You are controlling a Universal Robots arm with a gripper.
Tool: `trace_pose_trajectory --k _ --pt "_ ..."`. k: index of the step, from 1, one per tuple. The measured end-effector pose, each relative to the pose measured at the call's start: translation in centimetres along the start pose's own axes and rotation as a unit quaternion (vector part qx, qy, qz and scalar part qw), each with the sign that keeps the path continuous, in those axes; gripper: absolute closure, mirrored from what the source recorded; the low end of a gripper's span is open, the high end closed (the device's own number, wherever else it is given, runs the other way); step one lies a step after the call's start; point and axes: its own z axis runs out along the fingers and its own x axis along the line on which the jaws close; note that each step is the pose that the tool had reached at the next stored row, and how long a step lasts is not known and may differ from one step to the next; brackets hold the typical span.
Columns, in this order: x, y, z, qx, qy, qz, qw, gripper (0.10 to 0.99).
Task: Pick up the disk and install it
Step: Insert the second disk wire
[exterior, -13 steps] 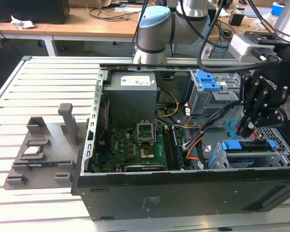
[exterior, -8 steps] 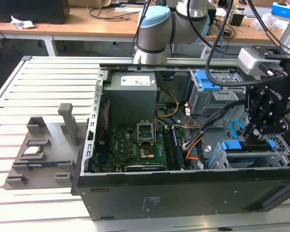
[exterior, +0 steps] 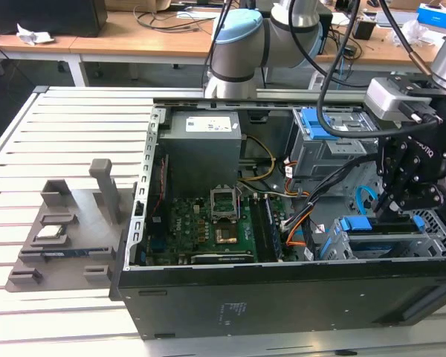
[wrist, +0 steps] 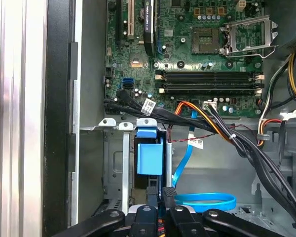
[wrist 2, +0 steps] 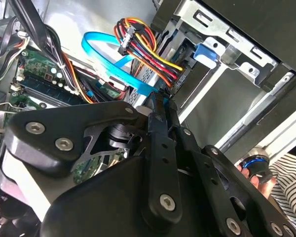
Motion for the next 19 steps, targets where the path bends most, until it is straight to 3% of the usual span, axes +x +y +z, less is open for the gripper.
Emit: trace_pose_trajectory --k 9,11,14,19 --pt "0.12 -0.02 0.29 0.0001 -0.0001 0.0 1.0 0.914" --pt "0.12 -0.01 0.27 0.0 0.0001 0.0 1.0 0.788" --pt "0.09 0.01 -0.23 0.0 0.0002 0.0 1.0 0.788" --pt "-0.43 0.09 -1.94 0.0 0.0002 0.0 1.0 0.804"
